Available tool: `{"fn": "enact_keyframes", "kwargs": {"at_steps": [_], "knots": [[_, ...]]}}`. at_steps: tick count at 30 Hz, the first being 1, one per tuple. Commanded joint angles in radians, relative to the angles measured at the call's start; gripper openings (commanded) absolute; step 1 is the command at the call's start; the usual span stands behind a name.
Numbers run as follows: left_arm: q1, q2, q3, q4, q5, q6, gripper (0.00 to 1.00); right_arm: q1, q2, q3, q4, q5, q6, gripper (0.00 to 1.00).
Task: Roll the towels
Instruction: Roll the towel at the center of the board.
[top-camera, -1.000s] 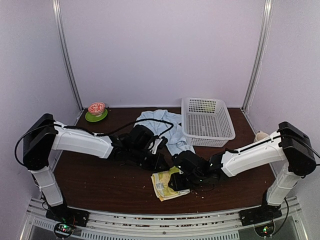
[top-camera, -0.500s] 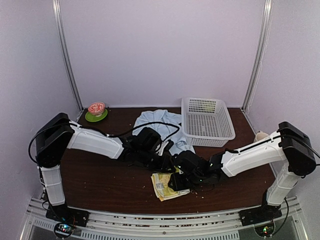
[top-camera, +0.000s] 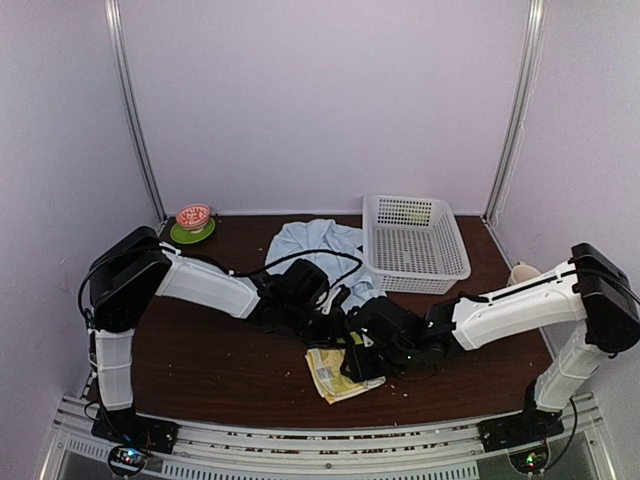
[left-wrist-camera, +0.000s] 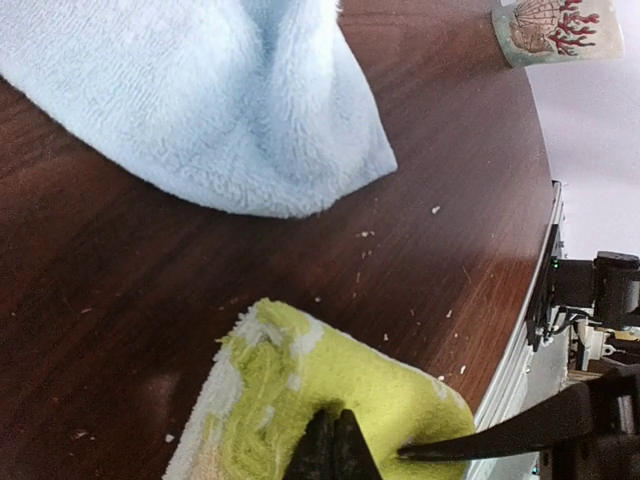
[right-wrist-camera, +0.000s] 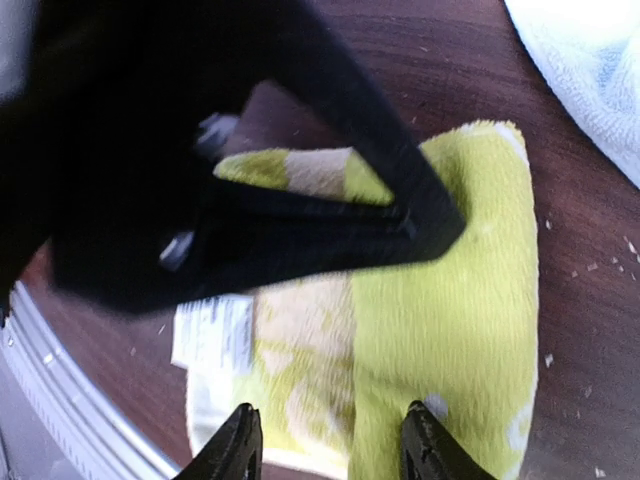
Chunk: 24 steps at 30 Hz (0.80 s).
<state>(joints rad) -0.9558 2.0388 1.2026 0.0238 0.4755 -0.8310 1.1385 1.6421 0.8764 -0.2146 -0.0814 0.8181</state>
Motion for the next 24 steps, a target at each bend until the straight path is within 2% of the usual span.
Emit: {"fn": "enact_keyframes", "kwargs": {"at_steps": [1,5,10,12,20,22,24], "knots": [[0.017,0.025,0.014,0.016,-0.02,-0.004,0.0,0.012,-0.103,0.011,-0.128,0.046,-0.077,0.47],[0.017,0.036,0.014,0.018,-0.019,-0.006,0.0,0.012,-0.143,-0.007,-0.166,0.079,-0.087,0.41],[0.017,0.034,0.007,0.018,-0.019,-0.005,0.0,0.022,-0.102,-0.029,-0.171,0.064,-0.078,0.16],[0.017,0.034,0.005,0.018,-0.018,-0.005,0.0,0.04,-0.084,-0.029,-0.171,0.063,-0.079,0.11],[0.017,0.034,-0.008,0.013,-0.02,0.003,0.0,0.065,0.027,-0.031,-0.205,0.048,-0.043,0.08],[0.017,0.035,-0.019,0.02,-0.02,0.003,0.0,0.066,0.009,-0.031,-0.209,0.052,-0.046,0.1],[0.017,0.036,-0.03,0.027,-0.02,0.002,0.0,0.066,-0.028,-0.026,-0.223,0.066,-0.057,0.16]]}}
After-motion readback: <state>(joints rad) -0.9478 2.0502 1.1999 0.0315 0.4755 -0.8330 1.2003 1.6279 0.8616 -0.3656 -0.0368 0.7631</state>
